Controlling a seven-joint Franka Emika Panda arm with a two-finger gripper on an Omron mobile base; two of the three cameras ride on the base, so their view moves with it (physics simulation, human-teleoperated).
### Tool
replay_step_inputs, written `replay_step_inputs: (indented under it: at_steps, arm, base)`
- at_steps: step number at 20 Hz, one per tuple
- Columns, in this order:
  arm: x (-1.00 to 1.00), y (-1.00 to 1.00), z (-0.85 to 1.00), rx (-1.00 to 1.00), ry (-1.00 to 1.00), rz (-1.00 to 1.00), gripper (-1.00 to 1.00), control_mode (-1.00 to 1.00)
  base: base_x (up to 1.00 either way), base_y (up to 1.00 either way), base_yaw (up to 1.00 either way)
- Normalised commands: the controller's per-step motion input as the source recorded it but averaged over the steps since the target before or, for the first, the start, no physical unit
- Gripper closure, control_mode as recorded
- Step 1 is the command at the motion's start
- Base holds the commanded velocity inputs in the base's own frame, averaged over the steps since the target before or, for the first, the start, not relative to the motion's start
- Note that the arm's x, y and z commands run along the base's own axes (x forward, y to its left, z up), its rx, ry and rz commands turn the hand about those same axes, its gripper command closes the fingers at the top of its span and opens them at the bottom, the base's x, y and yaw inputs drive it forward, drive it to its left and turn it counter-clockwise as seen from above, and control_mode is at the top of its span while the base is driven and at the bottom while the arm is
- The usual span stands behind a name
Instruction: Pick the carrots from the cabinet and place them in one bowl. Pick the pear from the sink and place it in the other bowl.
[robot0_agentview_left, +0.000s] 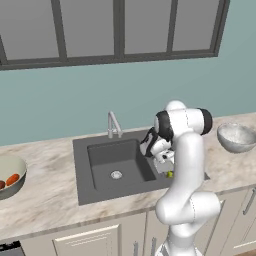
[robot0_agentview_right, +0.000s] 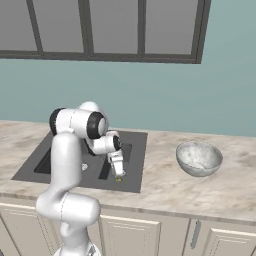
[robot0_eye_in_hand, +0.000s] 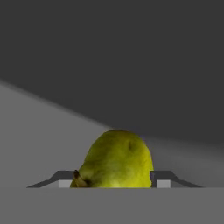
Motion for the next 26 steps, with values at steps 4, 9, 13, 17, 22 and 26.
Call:
replay_step_inputs:
  at_steps: [4, 9, 13, 17, 22, 26]
  arm:
    - [-0.01, 0.03, 1.0, -0.01, -0.07, 0.0, 1.0, -1.0]
    - [0.01, 0.1, 0.96, -0.02, -0.16, 0.0, 1.0, -1.0]
    - [0.01, 0.06, 0.99, -0.02, -0.18, 0.0, 1.0, -1.0]
    - [-0.13, -0.01, 1.0, 0.0, -0.17, 0.0, 1.0, -1.0]
    - [-0.23, -0.17, 1.0, 0.01, -0.16, -0.01, 1.0, -1.0]
    - [-0.21, -0.31, 0.9, 0.02, -0.25, -0.04, 1.0, -1.0]
  base:
    - [0.0, 0.0, 0.0]
    - [0.0, 0.0, 0.0]
    - [0.0, 0.0, 0.0]
    - [0.0, 0.0, 0.0]
    - [0.0, 0.0, 0.0]
    - [0.0, 0.0, 0.0]
